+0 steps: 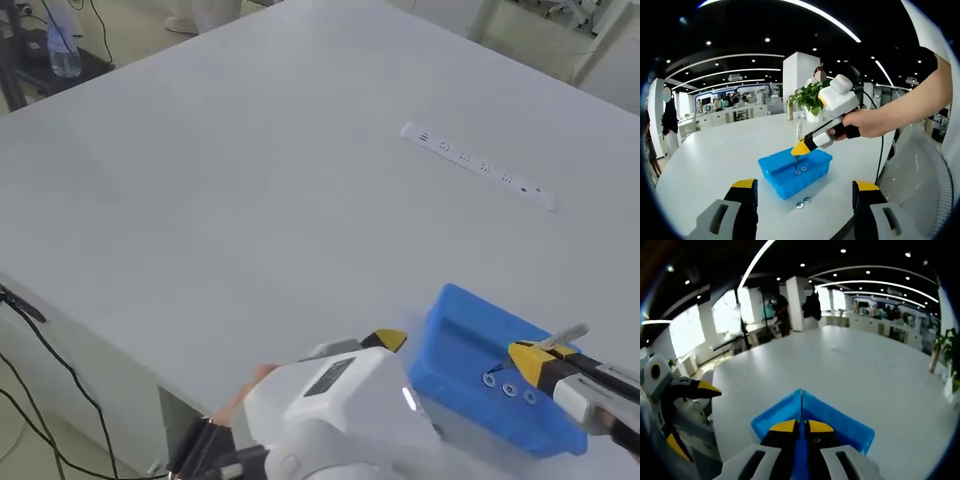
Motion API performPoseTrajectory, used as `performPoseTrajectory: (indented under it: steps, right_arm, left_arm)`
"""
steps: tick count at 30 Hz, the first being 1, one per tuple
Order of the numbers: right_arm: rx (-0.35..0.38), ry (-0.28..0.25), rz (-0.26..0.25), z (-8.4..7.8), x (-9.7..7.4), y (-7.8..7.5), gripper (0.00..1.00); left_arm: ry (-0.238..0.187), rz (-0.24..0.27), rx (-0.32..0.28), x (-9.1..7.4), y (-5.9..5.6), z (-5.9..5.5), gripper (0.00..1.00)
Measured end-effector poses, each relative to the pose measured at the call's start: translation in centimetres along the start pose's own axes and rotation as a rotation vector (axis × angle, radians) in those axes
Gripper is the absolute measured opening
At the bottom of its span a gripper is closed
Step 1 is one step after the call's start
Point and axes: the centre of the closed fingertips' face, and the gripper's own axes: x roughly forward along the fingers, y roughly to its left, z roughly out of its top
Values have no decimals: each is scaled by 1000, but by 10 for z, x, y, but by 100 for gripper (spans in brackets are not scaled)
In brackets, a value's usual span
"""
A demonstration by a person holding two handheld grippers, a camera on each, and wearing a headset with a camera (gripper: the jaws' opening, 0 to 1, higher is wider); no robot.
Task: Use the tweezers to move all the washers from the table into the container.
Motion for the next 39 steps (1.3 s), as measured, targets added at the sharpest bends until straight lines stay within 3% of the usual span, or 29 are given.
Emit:
performPoseTrajectory:
  steps: [8, 13, 18, 28, 30, 39]
  right_arm:
    - [-93, -43, 58, 20, -22, 33, 3]
    - [-139, -26, 109, 17, -29, 51, 3]
    - [-125, -18, 155, 8, -33, 60, 3]
    - [-106, -2, 186, -4, -24, 67, 3]
    - [-114, 6, 190, -6, -22, 71, 3]
    - [-107, 35, 213, -17, -12, 77, 3]
  left_arm:
    - [0, 1, 0, 0, 0, 0, 78]
    - [1, -3, 2, 0, -1, 0, 78]
    - [5, -2, 6, 0, -1, 0, 78]
    - [2, -6, 4, 0, -1, 0, 78]
    - [-16, -9, -7, 0, -2, 3, 79]
    - [-2, -7, -2, 0, -1, 1, 79]
